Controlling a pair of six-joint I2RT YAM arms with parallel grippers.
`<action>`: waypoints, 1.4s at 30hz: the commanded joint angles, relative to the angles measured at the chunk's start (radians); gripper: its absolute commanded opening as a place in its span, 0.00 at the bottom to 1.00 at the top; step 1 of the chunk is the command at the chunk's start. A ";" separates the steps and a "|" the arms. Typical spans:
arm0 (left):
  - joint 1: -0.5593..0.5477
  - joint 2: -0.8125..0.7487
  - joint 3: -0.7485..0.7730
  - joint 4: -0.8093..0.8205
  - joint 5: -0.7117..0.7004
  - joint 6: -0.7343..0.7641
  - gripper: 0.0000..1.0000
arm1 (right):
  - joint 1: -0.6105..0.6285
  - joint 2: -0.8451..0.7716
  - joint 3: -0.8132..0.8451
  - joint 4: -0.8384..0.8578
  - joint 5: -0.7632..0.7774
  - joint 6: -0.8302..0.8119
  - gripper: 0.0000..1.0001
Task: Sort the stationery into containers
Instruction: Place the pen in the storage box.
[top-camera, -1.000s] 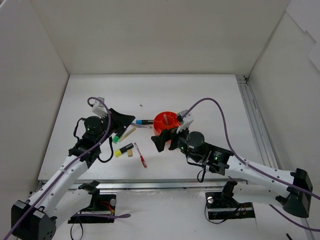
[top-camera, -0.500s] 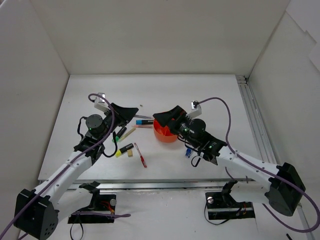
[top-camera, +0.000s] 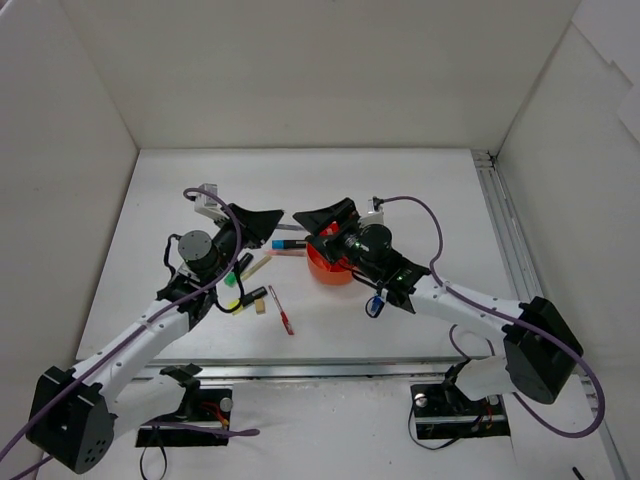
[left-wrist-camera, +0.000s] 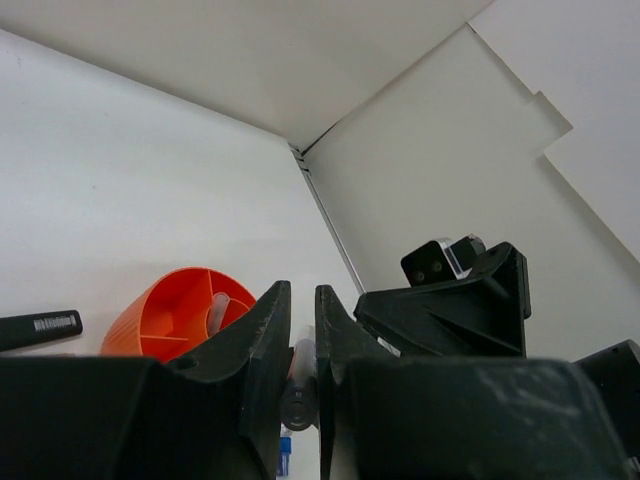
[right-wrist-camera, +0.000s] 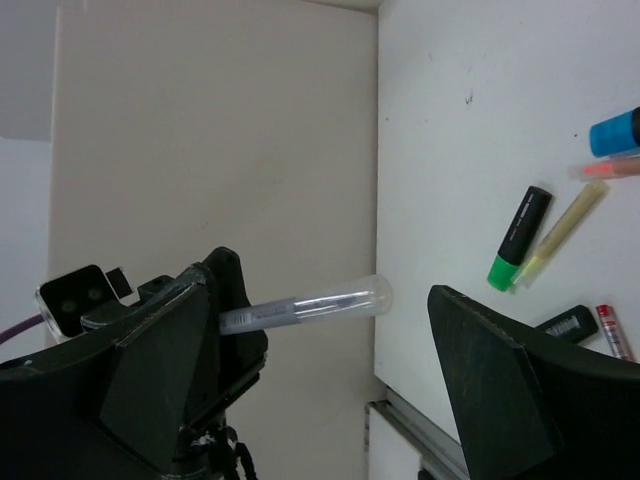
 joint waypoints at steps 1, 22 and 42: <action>-0.022 0.005 0.026 0.123 -0.026 0.061 0.00 | 0.001 0.021 0.077 0.099 -0.008 0.081 0.87; -0.130 -0.012 -0.083 0.261 -0.187 0.177 0.00 | 0.009 0.085 0.110 0.098 0.016 0.127 0.00; -0.148 -0.174 -0.063 -0.121 -0.246 0.206 1.00 | -0.033 0.002 0.154 0.098 0.088 -0.086 0.00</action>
